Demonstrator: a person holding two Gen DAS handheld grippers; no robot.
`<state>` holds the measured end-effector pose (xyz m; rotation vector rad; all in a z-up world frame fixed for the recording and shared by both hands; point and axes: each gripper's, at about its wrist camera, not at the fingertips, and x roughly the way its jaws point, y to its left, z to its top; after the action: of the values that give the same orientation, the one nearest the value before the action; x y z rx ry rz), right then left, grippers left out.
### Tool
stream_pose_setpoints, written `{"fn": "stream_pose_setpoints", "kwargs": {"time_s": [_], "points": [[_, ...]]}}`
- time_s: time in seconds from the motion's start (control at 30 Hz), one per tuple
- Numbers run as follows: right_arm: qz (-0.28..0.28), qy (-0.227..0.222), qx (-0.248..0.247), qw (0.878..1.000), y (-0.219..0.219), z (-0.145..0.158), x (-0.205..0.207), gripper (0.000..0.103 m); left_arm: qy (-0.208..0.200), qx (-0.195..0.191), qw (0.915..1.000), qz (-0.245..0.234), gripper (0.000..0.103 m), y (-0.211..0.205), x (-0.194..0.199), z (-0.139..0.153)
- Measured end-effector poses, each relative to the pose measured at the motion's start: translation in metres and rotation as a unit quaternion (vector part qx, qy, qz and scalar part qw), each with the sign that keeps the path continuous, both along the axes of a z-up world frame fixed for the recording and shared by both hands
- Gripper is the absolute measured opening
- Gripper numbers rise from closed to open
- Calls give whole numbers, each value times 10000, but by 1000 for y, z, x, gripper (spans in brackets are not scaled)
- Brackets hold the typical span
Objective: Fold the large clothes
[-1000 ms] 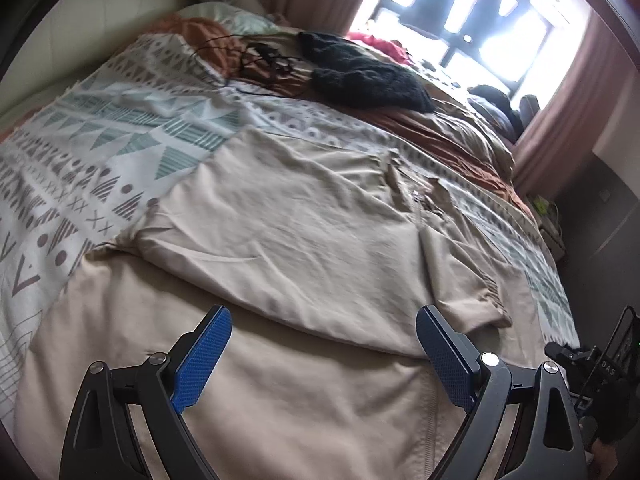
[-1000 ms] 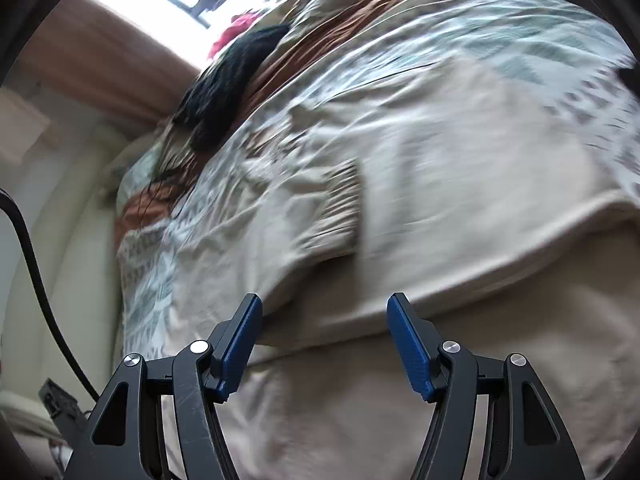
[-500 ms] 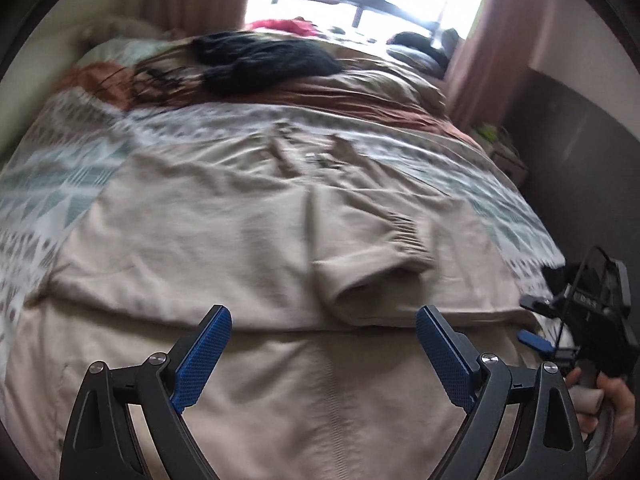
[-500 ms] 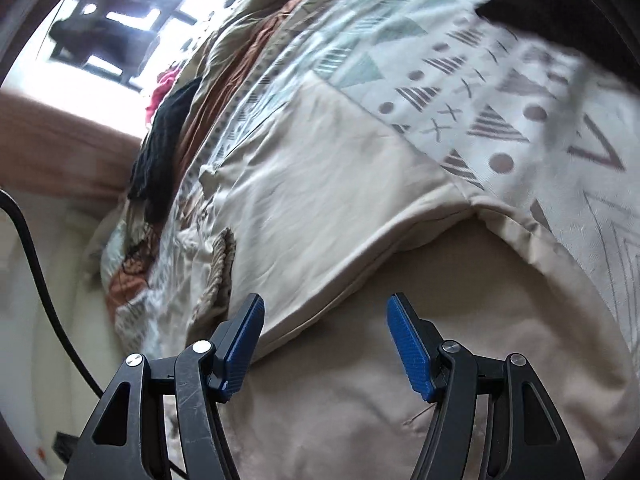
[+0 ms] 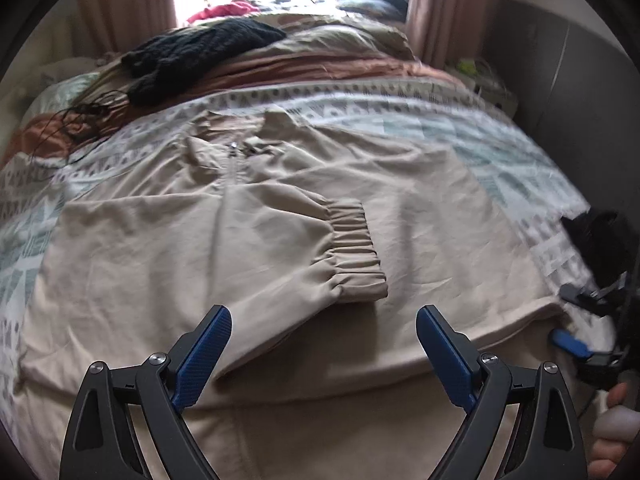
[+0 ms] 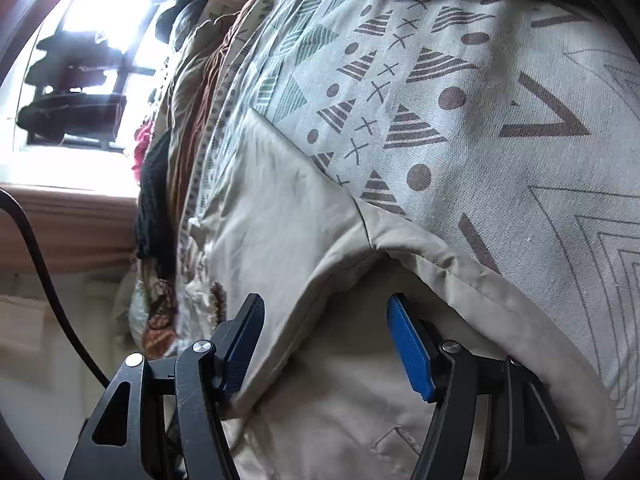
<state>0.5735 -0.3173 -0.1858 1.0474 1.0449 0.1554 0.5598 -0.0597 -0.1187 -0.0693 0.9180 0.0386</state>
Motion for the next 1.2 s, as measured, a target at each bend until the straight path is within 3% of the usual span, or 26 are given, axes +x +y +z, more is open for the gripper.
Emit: {"fn": "stream_pose_setpoints", "kwargs": {"time_s": [0.13, 0.2, 0.23, 0.27, 0.37, 0.6, 0.77, 0.87, 0.97, 1.2], "points": [[-48, 10, 3, 10000, -1, -3, 8, 64, 208, 3, 9997, -135, 94, -8, 15, -16], [-103, 42, 61, 9999, -5, -7, 10, 64, 261, 46, 9996, -101, 81, -6, 20, -22], [-131, 50, 57, 9999, -5, -9, 11, 63, 336, 106, 9994, -67, 65, -4, 22, -26], [-150, 51, 16, 9999, -4, -10, 13, 63, 405, 76, 9991, -67, 57, 0, 24, -28], [-114, 30, -83, 9999, -6, -13, 16, 58, 373, -33, 9993, 60, 46, 18, 19, -22], [-133, -28, -142, 9998, -4, -13, 16, 57, 108, -70, 9971, 746, 45, 82, -7, 11], [-154, -17, -189, 9997, -3, -12, 14, 57, 4, 116, 9906, 1361, 45, 131, -30, 25], [-153, -9, -201, 9997, -1, -11, 12, 57, -116, 270, 9859, 1647, 51, 158, -44, 33], [-133, -8, -212, 9997, 0, -11, 11, 57, -139, 108, 9816, 1904, 62, 181, -54, 36], [-63, -25, -253, 9997, 3, -7, 15, 57, -11, -143, 9856, 1685, 66, 181, -69, 24]]}}
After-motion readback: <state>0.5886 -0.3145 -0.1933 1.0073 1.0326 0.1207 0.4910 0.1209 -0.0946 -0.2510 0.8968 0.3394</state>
